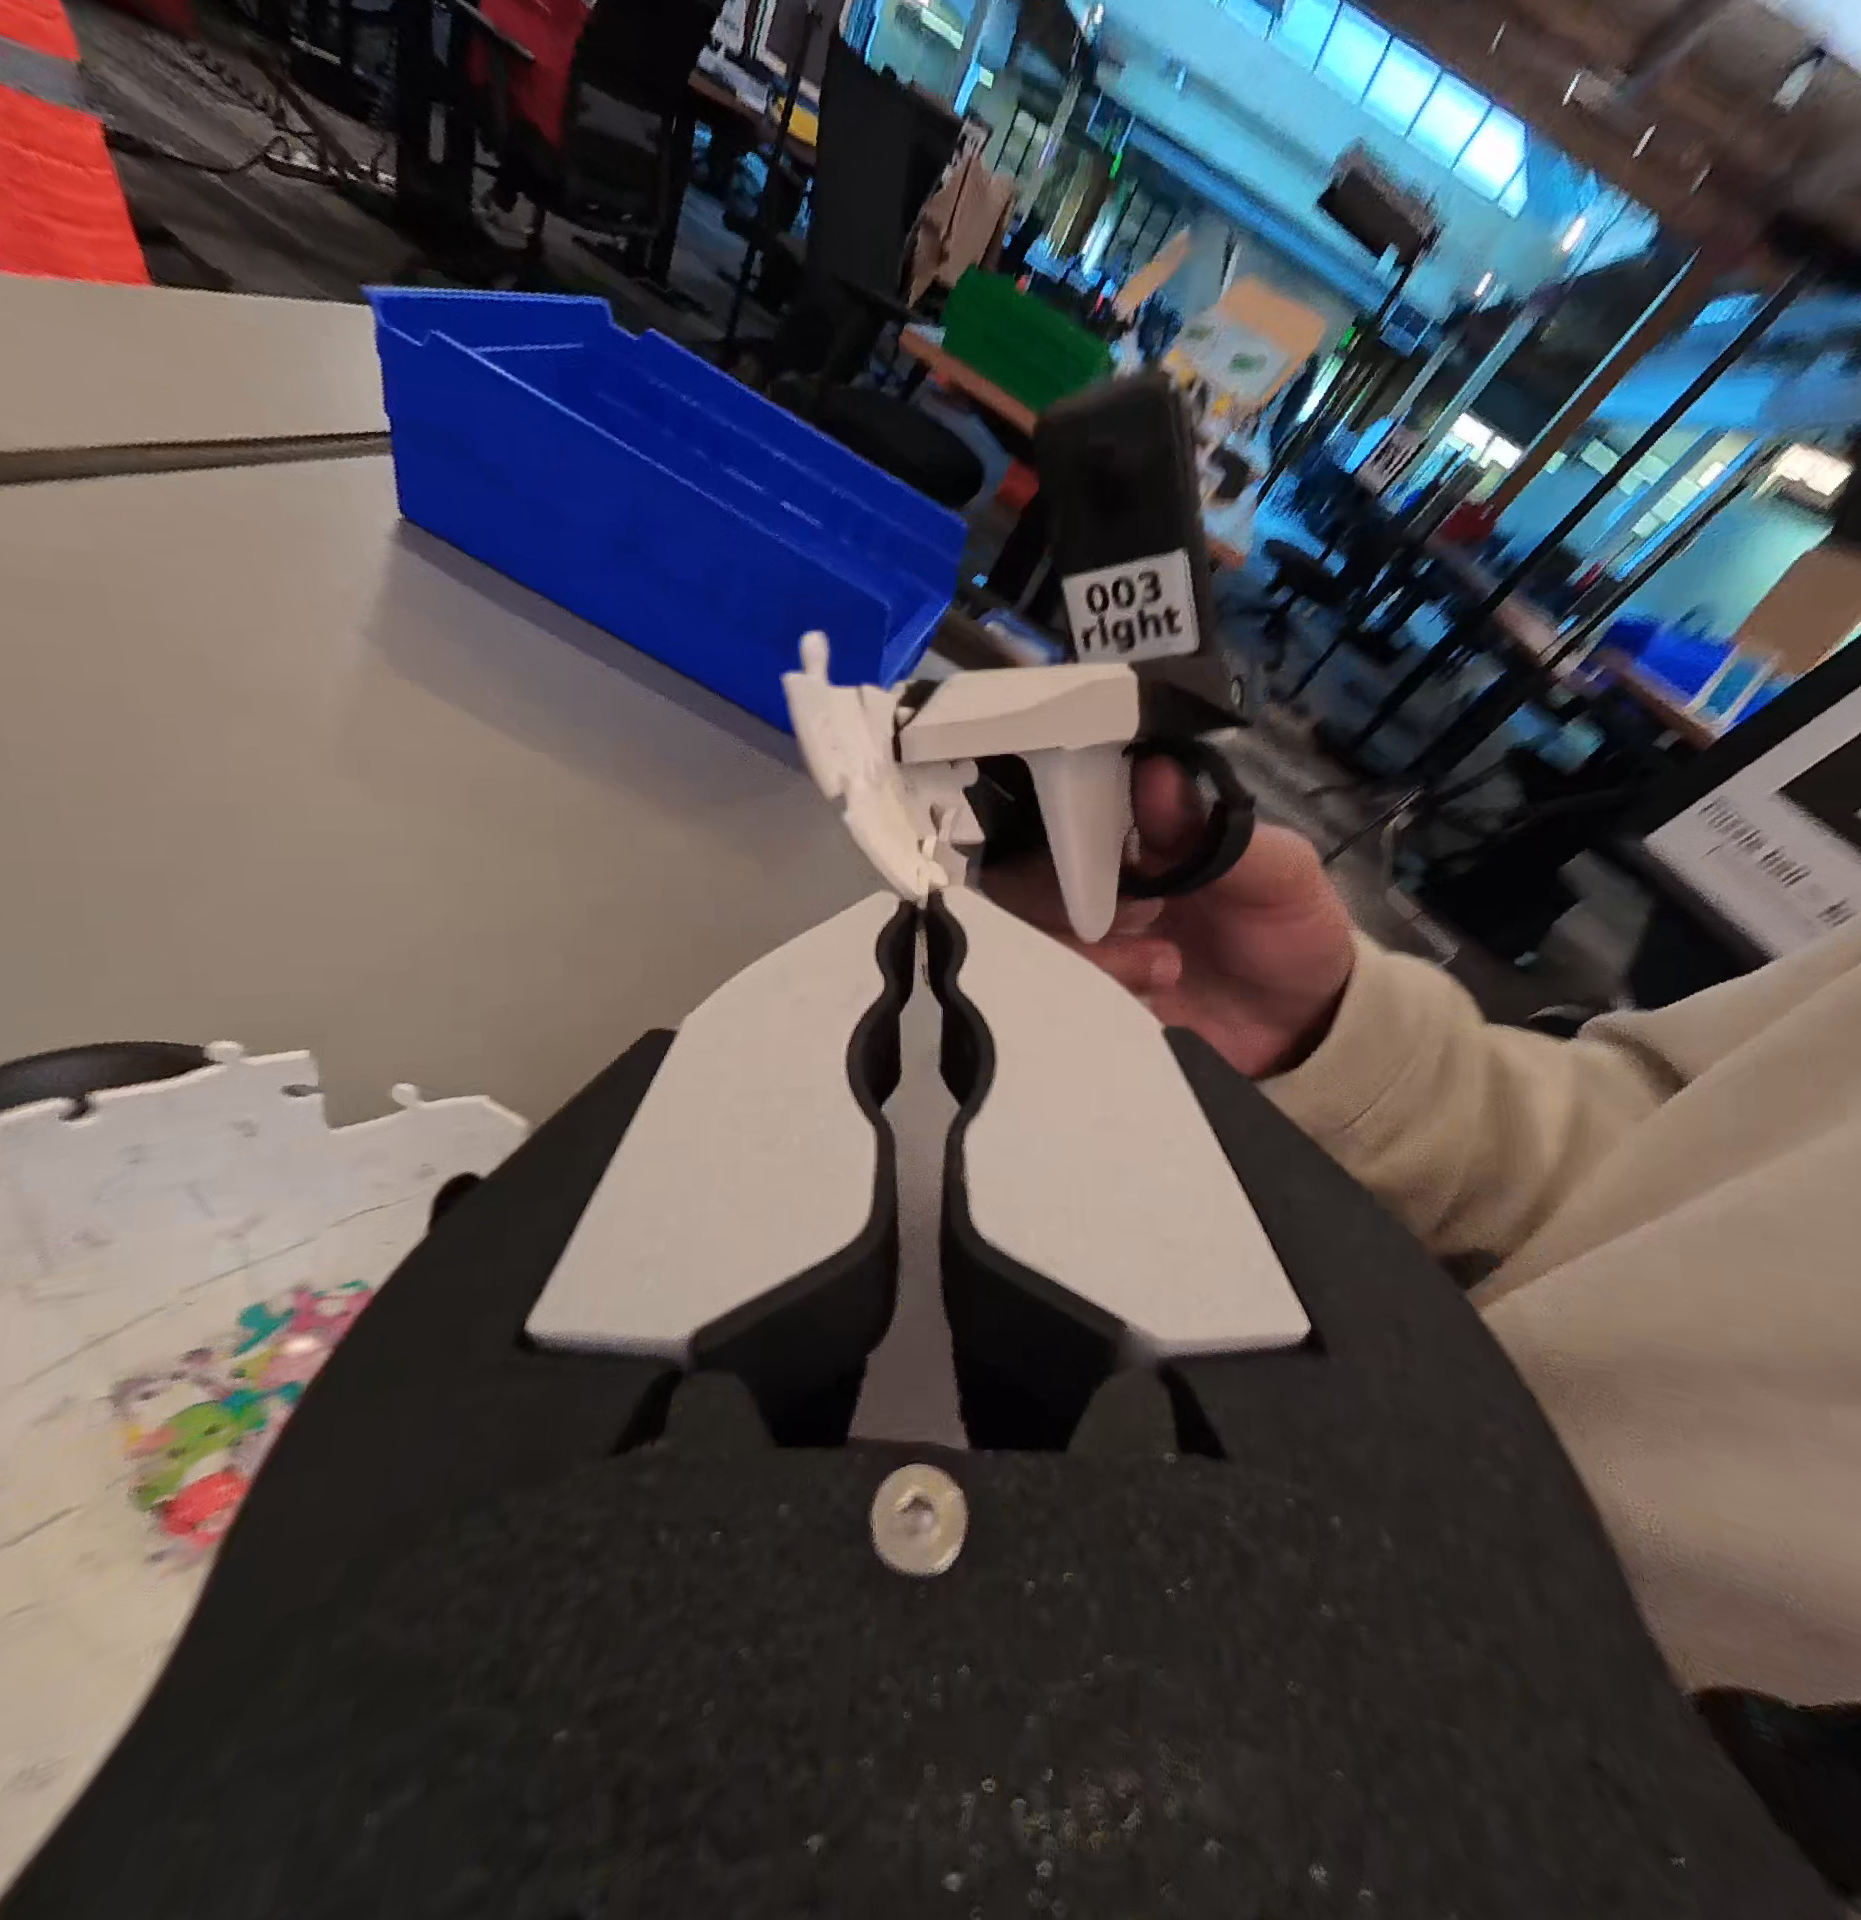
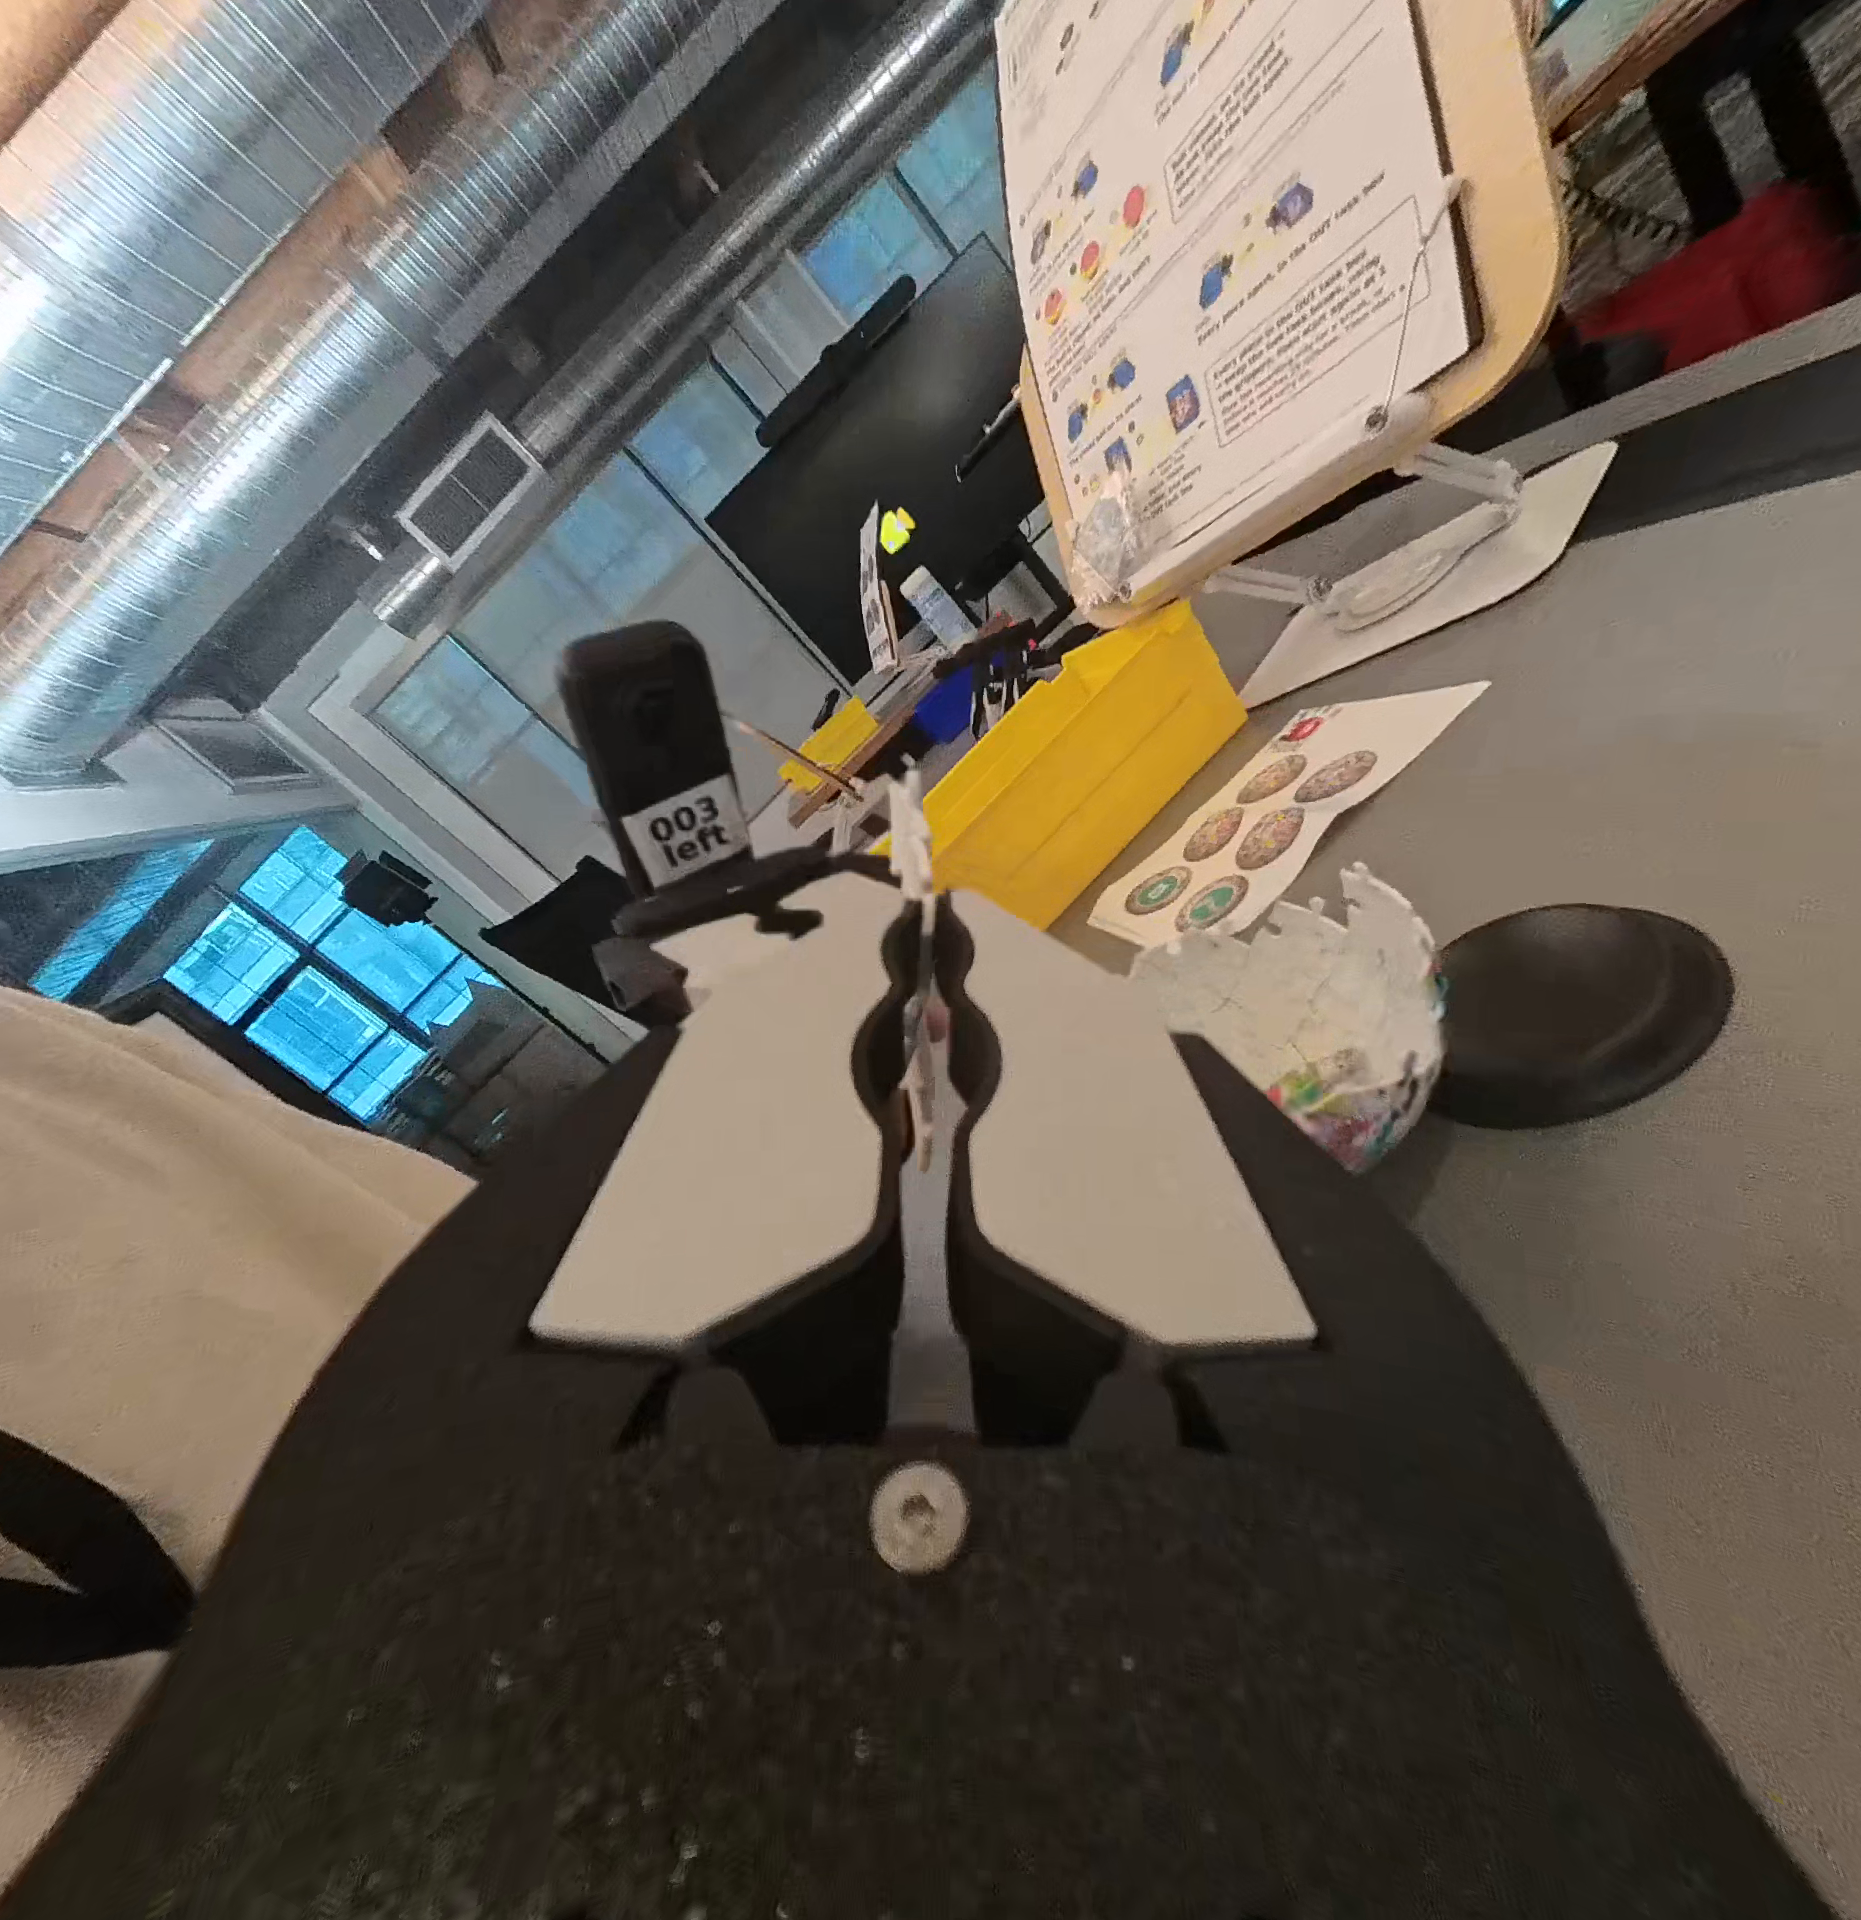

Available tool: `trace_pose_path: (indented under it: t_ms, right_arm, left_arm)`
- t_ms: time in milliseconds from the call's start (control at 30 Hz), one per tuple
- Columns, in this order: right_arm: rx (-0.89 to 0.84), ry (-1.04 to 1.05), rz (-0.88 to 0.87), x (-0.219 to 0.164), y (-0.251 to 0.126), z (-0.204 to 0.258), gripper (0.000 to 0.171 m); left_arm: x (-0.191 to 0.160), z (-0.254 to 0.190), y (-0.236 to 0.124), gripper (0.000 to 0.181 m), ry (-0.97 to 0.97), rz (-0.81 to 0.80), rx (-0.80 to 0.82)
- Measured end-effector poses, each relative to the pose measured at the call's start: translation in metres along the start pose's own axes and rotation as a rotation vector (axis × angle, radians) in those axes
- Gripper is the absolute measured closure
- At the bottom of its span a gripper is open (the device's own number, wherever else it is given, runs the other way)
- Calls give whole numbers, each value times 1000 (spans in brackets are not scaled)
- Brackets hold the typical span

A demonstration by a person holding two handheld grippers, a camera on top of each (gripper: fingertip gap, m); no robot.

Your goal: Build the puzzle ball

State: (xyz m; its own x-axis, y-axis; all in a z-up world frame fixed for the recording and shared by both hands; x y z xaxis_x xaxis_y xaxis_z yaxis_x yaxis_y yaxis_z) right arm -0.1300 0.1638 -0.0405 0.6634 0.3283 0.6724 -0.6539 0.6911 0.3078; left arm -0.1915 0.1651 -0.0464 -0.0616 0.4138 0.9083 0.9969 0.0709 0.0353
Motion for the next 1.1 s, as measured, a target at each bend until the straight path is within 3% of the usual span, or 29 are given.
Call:
trace_pose_path:
  t_ms: [67,200,267,400,500,600,700,833,900,1033,1100]
  right_arm:
    - [-57,-126,75,-3,-4,-6,168]
    - [-166,-688,403,-10,-18,-13,167]
    - [-157,-633,420,-8,-20,-8,170]
    - [-89,-22,256,-1,-23,-10,169]
    - [-77,154,167,-8,-26,-19,169]
    - [-147,-33,234,-24,-28,-23,170]
    - [-172,-190,231,-22,-26,-20,170]
    - [-115,-146,260,-28,-20,-10,170]
    - [-118,-137,278,-32,-21,-11,170]
    - [-257,-306,393,-32,-40,-29,170]
    - [-376,-440,395,3,-58,-43,169]
  left_arm:
    - [-4,1,1,180,81,61,29]
    - [-19,10,4,180,188,168,84]
    - [-19,11,5,180,220,162,90]
    - [-9,5,10,179,398,169,147]
    - [-6,3,11,179,390,171,188]
    - [-3,-2,12,180,135,83,88]
    - [-1,0,9,180,57,50,56]
    - [3,-8,11,180,-7,1,-6]
    - [6,0,8,180,33,11,42]
    - [14,8,-4,180,-10,-30,49]
    - [13,7,-8,180,31,-32,40]
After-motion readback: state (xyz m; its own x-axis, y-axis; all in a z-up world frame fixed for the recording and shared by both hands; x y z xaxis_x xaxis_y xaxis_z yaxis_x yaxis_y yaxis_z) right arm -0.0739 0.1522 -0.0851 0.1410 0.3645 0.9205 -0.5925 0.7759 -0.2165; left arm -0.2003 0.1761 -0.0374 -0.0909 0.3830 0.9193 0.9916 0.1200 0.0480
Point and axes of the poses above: each gripper's, where its closed fingertips meet, y out along the fingers, x out of its top, z = x × y across the jaws, the point moved 3 cm from there along -y, back along the fingers, and after that the axes turned 14 degrees about -z, right-handed, at the moved point
